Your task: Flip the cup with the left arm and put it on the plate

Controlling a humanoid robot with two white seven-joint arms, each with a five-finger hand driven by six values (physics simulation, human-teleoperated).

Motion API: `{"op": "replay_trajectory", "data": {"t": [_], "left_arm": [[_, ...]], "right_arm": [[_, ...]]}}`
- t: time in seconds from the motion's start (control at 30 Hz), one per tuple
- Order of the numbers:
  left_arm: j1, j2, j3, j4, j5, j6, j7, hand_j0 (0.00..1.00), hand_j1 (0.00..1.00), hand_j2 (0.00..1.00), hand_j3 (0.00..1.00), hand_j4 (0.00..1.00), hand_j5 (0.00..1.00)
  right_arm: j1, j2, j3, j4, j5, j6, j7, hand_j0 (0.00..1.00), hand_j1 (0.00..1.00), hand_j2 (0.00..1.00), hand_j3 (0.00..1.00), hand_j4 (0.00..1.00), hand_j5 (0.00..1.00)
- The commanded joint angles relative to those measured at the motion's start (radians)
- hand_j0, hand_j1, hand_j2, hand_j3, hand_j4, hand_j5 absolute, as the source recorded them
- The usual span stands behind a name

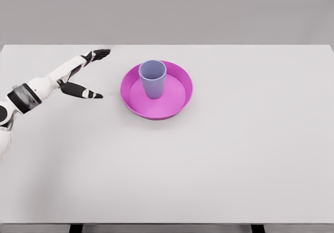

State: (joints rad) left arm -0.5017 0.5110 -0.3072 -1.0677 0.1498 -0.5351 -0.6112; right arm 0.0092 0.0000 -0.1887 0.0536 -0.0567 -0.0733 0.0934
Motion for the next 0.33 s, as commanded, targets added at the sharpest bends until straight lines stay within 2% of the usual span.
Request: {"op": "replay_trajectory", "data": {"t": [0.0, 0.07, 0.3], "left_arm": [[0.0, 0.086, 0.003, -0.008, 0.024, -0.076, 0.0, 1.0, 1.0, 1.0, 1.0, 1.0, 1.0], [0.037, 0.127, 0.003, -0.008, 0.062, -0.076, 0.0, 1.0, 1.0, 1.0, 1.0, 1.0, 1.0], [0.078, 0.156, 0.005, -0.006, 0.06, -0.076, 0.0, 1.0, 1.0, 1.0, 1.0, 1.0, 1.0]], "right_arm": [[0.0, 0.0, 0.0, 0.0, 0.0, 0.0, 0.0, 1.0, 1.0, 1.0, 1.0, 1.0, 1.0], [0.0, 0.0, 0.0, 0.0, 0.0, 0.001, 0.0, 1.0, 1.0, 1.0, 1.0, 1.0, 1.0], [0.002, 0.0, 0.0, 0.0, 0.0, 0.0, 0.0, 1.0, 1.0, 1.0, 1.0, 1.0, 1.0]]}}
